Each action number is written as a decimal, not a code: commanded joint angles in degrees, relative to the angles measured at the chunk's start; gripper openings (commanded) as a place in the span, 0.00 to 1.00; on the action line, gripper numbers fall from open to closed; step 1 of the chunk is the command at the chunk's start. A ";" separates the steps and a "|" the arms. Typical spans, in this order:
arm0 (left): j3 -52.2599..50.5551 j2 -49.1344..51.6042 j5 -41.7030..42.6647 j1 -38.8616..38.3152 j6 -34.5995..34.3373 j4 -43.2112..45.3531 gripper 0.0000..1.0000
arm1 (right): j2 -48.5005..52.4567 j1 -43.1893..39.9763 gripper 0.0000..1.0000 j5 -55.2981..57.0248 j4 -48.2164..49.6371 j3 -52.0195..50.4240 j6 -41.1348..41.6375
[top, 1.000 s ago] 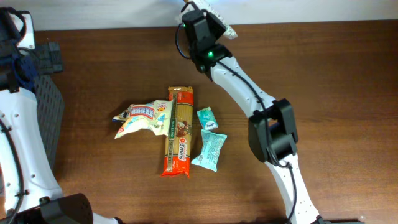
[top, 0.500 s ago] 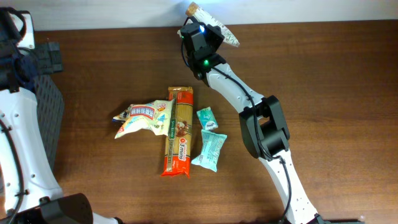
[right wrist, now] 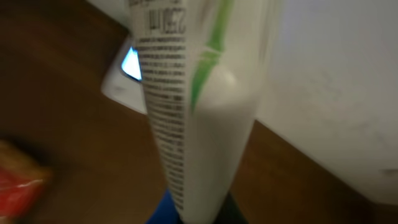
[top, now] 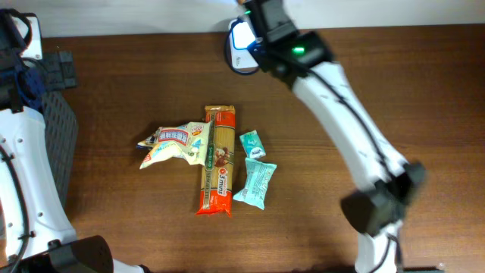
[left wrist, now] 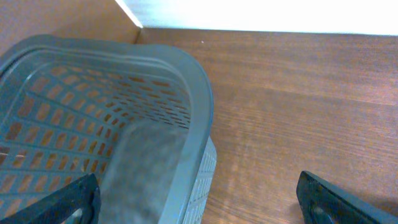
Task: Scan the item barcode
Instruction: 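Move the lotion bottle toward the white barcode scanner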
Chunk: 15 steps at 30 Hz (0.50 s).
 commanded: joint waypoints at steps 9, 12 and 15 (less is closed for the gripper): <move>0.74 -0.66 0.22 0.24 0.50 0.07 0.99 | -5.86 -23.69 0.04 -17.97 -29.33 -17.38 14.73; 0.74 -0.66 0.22 0.24 0.50 0.09 0.99 | -5.81 -30.03 0.04 -18.64 -18.14 -32.13 17.29; 0.74 -0.66 0.22 0.24 0.50 0.09 0.99 | -5.81 -36.92 0.04 -21.88 -9.57 -42.80 17.27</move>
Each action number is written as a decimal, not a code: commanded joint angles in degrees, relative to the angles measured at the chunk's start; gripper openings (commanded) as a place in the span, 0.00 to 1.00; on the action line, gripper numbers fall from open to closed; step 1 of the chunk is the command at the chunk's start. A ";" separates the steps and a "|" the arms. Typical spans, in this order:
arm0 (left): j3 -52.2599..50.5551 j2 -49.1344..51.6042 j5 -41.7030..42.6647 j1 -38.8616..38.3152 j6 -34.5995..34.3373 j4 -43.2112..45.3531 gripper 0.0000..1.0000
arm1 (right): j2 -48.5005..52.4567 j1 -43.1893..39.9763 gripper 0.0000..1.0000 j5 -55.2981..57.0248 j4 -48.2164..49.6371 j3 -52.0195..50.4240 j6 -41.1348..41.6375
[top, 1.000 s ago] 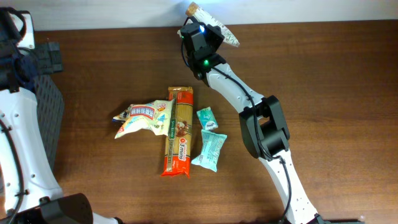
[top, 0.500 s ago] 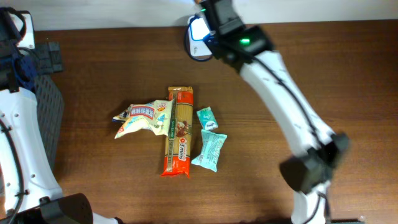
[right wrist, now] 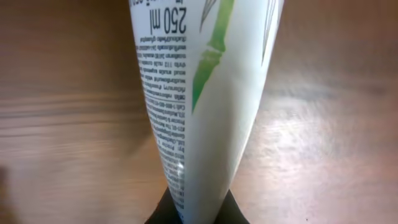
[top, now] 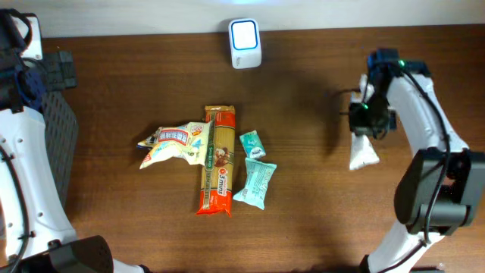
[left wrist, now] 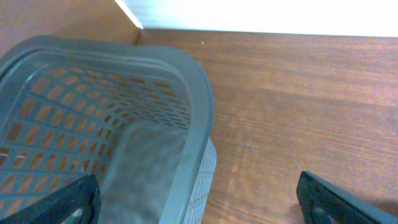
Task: Scan the item barcode
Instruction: 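Move the lotion bottle toward the white barcode scanner, then set the lotion bottle at the right edge and reach for the blue pouch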
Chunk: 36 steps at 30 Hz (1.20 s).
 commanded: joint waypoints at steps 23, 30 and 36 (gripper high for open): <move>0.74 -0.66 0.20 0.26 0.50 0.04 0.99 | -1.49 3.93 0.57 -24.48 -6.80 13.40 -13.90; 0.74 -0.66 0.20 0.28 0.50 0.04 0.99 | 3.10 28.92 0.58 -24.44 -0.96 10.34 -22.05; 0.74 -0.66 0.20 0.26 0.50 0.04 0.99 | 15.21 33.11 0.68 -24.65 -5.09 10.23 -30.12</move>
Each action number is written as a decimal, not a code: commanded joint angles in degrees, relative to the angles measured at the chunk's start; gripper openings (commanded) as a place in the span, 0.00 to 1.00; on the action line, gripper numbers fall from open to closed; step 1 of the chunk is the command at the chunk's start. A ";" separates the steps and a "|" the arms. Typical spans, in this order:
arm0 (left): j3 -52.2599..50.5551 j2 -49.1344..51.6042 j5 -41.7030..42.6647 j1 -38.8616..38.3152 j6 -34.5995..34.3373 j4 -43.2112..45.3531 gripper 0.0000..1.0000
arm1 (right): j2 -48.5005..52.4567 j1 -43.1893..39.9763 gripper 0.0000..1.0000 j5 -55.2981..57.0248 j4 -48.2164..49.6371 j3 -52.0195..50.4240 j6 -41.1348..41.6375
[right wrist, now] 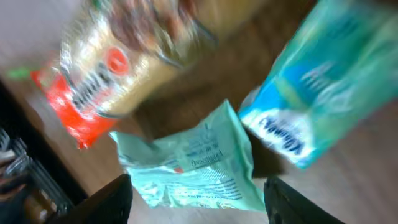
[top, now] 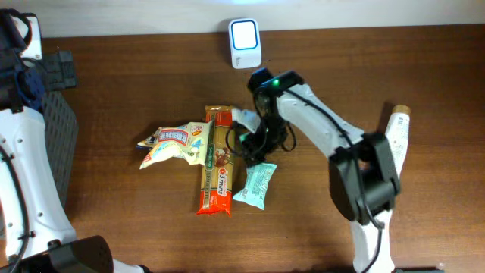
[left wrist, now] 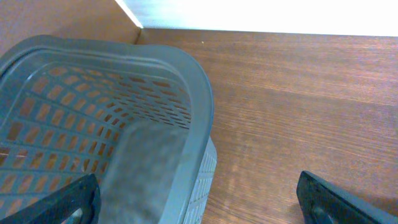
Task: Scan the item barcode
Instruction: 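Set the lotion bottle at the right edge and reach for the blue pouch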
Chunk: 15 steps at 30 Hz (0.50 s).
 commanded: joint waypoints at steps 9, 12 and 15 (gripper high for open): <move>0.74 -0.66 0.20 0.26 0.52 0.09 0.99 | 3.67 0.15 0.67 -0.74 8.48 -9.38 -13.00; 0.74 -0.66 0.20 0.24 0.50 0.11 0.99 | 3.67 0.15 0.24 -0.74 8.33 -9.44 -10.69; 0.74 -0.66 0.20 0.24 0.50 0.09 0.99 | 3.67 0.15 0.04 -1.16 6.86 -9.44 -7.39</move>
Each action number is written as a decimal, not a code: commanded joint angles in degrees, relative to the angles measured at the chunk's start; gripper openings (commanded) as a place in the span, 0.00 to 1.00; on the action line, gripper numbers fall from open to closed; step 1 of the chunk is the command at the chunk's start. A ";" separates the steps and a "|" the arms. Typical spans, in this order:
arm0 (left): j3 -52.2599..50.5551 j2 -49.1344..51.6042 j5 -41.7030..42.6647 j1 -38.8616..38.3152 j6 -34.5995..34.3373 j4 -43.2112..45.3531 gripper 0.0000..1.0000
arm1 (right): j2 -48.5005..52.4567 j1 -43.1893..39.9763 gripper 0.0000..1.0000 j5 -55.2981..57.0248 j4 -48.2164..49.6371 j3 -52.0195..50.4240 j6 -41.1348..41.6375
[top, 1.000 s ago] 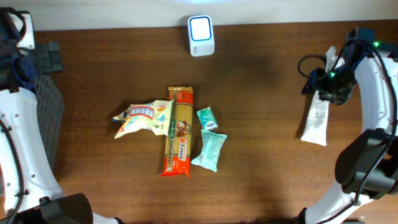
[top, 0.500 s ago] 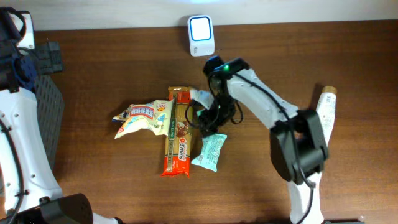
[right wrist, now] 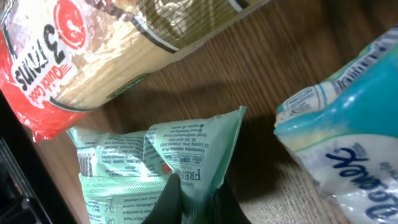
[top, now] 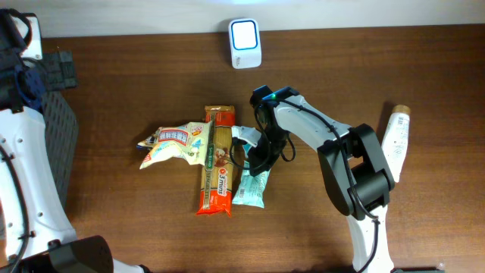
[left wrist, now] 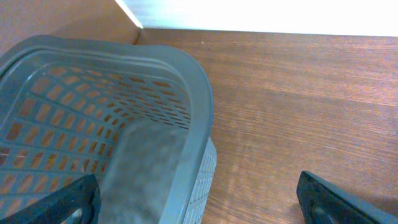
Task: Scan the item barcode
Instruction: 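Set the lotion bottle at the right edge and reach for the blue pouch, then grasp the light-blue pouch with the right gripper and lift it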
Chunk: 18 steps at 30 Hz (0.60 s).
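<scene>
My right gripper [right wrist: 196,200] is shut on the edge of a small mint-green packet [right wrist: 143,168] with printed text, which lies on the table. In the overhead view the right gripper [top: 260,157] sits low among the items at the table's middle. The white scanner [top: 245,33] with its lit window stands at the back edge. Over the grey basket [left wrist: 124,93] at the far left, my left gripper [left wrist: 202,202] is open and empty.
A red and yellow spaghetti pack [top: 216,163] and a snack bag [top: 173,142] lie left of the right gripper. A teal packet [top: 250,187] lies just in front of it. A white tube [top: 395,136] lies at the right.
My right gripper was open just above the mint-green packet. It is now lower and shut on that packet's edge. The left arm has not moved.
My right gripper held the white tube up near the scanner. Then it held the tube low at the right of the table. Later the tube lay there alone and the gripper was open over the packets. Now it is shut on the mint-green one.
</scene>
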 commanded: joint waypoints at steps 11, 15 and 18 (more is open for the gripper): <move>0.74 -0.66 0.20 0.24 0.50 0.07 0.99 | -15.65 -16.37 0.04 0.24 -6.49 5.92 26.05; 0.74 -0.66 0.20 0.24 0.50 0.09 0.99 | -16.28 -20.00 0.04 16.92 2.69 -1.44 49.77; 0.74 -0.66 0.20 0.24 0.50 0.07 0.99 | -16.26 -20.00 0.04 14.95 13.86 -12.02 55.43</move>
